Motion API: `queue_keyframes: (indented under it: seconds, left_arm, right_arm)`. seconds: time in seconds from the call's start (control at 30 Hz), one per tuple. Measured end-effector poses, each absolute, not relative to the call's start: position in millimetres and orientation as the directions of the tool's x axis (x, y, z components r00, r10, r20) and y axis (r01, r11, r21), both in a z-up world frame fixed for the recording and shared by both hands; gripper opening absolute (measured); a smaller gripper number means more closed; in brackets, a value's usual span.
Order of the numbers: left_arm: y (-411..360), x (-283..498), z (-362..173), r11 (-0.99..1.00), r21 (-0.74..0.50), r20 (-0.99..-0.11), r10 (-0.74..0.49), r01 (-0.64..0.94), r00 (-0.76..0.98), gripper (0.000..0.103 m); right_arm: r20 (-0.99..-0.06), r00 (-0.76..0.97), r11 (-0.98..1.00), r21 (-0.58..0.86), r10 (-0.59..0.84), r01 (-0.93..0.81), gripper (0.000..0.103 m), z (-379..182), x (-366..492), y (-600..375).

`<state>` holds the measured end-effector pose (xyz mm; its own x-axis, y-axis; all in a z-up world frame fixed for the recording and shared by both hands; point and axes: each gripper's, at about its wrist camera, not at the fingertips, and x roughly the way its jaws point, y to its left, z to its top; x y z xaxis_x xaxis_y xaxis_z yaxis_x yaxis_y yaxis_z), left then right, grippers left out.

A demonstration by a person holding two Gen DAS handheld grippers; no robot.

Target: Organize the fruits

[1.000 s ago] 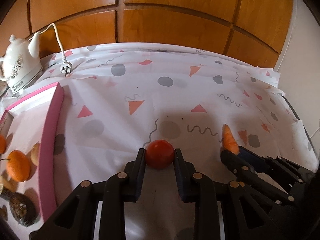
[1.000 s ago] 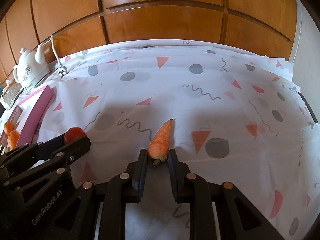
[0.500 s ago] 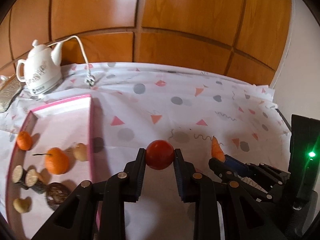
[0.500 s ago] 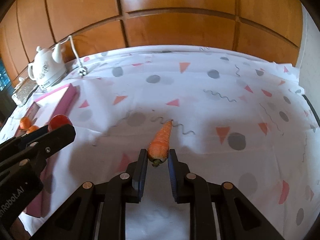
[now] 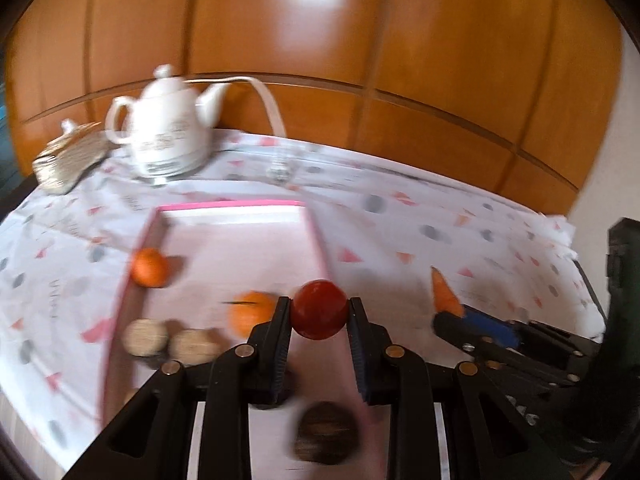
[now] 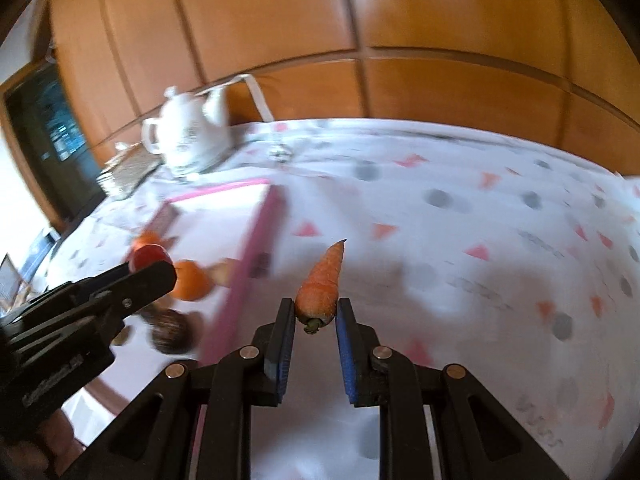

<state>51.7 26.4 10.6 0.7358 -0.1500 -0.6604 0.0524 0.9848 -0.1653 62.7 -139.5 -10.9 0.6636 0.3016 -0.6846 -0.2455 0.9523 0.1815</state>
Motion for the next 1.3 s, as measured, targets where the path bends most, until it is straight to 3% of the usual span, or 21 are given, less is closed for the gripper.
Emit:
queue_keyframes:
  seconds: [0.27,0.43,0.5,0.57,0.73,0.97,1.3]
  left_arm:
    - [89.4,66.5,-2.1,0.989,-0.099,-0.682,0.010,-0.106,0.731,0.028]
    - [101.7,67.0,-7.5,0.985,-0.101,-0.691,0.033,-0.141,0.723,0.029]
    - [103.2,65.5,-8.1,0.983,-0.101,-0.691,0.042,-0.153,0.722,0.038]
    - [103.4,63.2,-8.1,0.981,-0.105,-0.689,0.045,-0.161,0.723,0.045]
    - [105.3,55.6,-4.8,0.978,-0.113,-0.683,0.051,-0.174,0.729,0.050]
    - [103.5,28.3,4.7,0.975,-0.110,-0.654,0.077,-0.195,0.753,0.070]
    - [96.9,-3.0,10.9,0.973,-0.089,-0.633,0.110,-0.214,0.766,0.086]
  right_arm:
    - [-0.701,0.586,0.899,0.193,0.407,-0.393,0.021,-8.3,74.7,-70.1]
    - [-0.728,0.543,0.882,0.186,0.419,-0.432,0.021,-17.1,80.8,-43.3]
    - [-0.735,0.538,0.883,0.181,0.414,-0.433,0.023,-21.7,82.2,-38.2]
    - [-0.738,0.534,0.884,0.180,0.411,-0.431,0.032,-25.4,81.3,-36.5]
    - [-0.730,0.551,0.892,0.183,0.405,-0.412,0.034,-24.9,73.5,-41.2]
    - [-0.689,0.655,0.939,0.113,0.310,-0.325,0.037,-13.6,47.5,-50.2]
    - [-0.680,0.689,0.955,0.057,0.251,-0.292,0.037,-12.9,26.9,-49.6]
